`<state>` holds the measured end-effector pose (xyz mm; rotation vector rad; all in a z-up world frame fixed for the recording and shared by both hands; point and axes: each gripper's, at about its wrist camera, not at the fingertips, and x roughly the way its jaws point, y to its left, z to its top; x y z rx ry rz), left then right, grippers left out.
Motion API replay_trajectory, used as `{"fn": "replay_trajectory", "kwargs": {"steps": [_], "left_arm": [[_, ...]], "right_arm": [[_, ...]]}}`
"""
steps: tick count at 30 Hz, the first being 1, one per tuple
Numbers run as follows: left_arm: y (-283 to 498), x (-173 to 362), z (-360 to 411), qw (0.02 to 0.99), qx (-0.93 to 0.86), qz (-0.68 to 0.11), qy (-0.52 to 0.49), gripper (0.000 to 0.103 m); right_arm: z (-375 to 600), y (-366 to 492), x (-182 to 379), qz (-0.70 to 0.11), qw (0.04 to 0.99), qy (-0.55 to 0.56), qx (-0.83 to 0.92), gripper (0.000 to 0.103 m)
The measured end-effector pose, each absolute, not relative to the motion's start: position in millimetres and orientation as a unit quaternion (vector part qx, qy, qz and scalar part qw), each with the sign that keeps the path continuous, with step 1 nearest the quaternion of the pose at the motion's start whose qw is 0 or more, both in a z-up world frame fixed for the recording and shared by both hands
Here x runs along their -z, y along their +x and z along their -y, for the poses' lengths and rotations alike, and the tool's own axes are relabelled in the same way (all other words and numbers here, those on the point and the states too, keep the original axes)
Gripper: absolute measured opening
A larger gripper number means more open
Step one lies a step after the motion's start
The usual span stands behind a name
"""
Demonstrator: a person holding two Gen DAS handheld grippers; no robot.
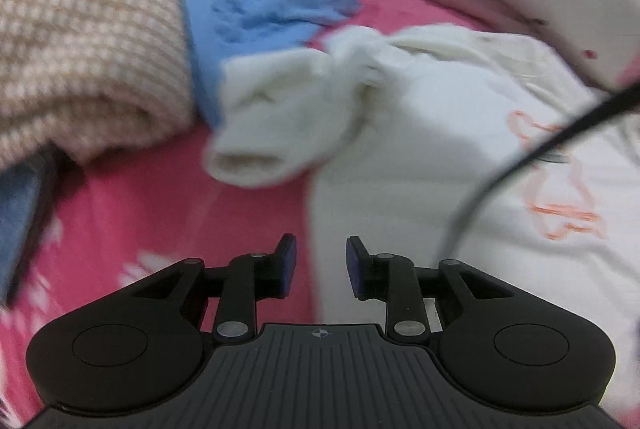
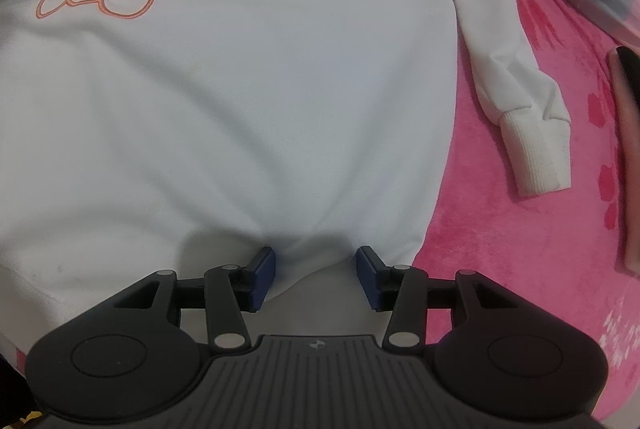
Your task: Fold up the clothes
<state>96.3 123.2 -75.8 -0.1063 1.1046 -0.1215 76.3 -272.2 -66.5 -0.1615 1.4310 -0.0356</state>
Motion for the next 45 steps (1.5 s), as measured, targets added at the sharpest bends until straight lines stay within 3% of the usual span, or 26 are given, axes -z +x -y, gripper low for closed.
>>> {"fn": "replay_trajectory", "kwargs": {"steps": [10,13,19,22,26,31,32,34,35,36,45], "left_arm": [[40.3,104.0,-28.4,0.772,0.179,-0.607,-0.062,0.027],[27.2,115.3,-6.6,0.758,0.183,-0.625,-0.035,0.027],[19.5,123.1,5.2,0.762,0.152,-0.630,-0.006,0.027],[15.6,125.9,8.5,0.762,0.138,-0.632,-0.006,0.028],[14.4,127.2,13.8,0.763,0.124,-0.634,-0.001,0.028],[11.8,127.5,19.6,0.768,0.114,-0.630,0.015,0.029],[11.3,127.7,21.1,0.769,0.112,-0.629,0.019,0.029],[9.9,127.8,24.1,0.771,0.109,-0.627,0.028,0.029],[9.1,127.7,25.2,0.772,0.109,-0.626,0.033,0.029],[8.3,127.7,26.1,0.773,0.108,-0.624,0.037,0.029],[6.3,128.0,28.5,0.774,0.115,-0.621,0.055,0.030]], "right_arm": [[304.2,30.8,52.9,-0.649,0.759,-0.059,-0.015,0.053],[309.6,43.8,39.0,-0.668,0.742,-0.046,-0.041,0.053],[340.4,126.5,-9.2,-0.592,0.801,-0.064,-0.065,0.053],[421.2,153.3,34.5,-0.557,0.821,-0.101,-0.078,0.053],[393.0,230.7,61.2,-0.513,0.825,-0.192,-0.140,0.053],[379.9,271.6,72.7,-0.518,0.803,-0.227,-0.185,0.054],[381.5,279.5,77.4,-0.531,0.795,-0.218,-0.194,0.052],[382.8,283.6,79.3,-0.539,0.783,-0.224,-0.216,0.038],[380.5,283.0,77.5,-0.530,0.783,-0.241,-0.219,0.006],[379.1,283.4,73.4,-0.524,0.785,-0.252,-0.214,0.003],[382.3,284.0,85.0,-0.489,0.814,-0.270,-0.162,0.002]]}}
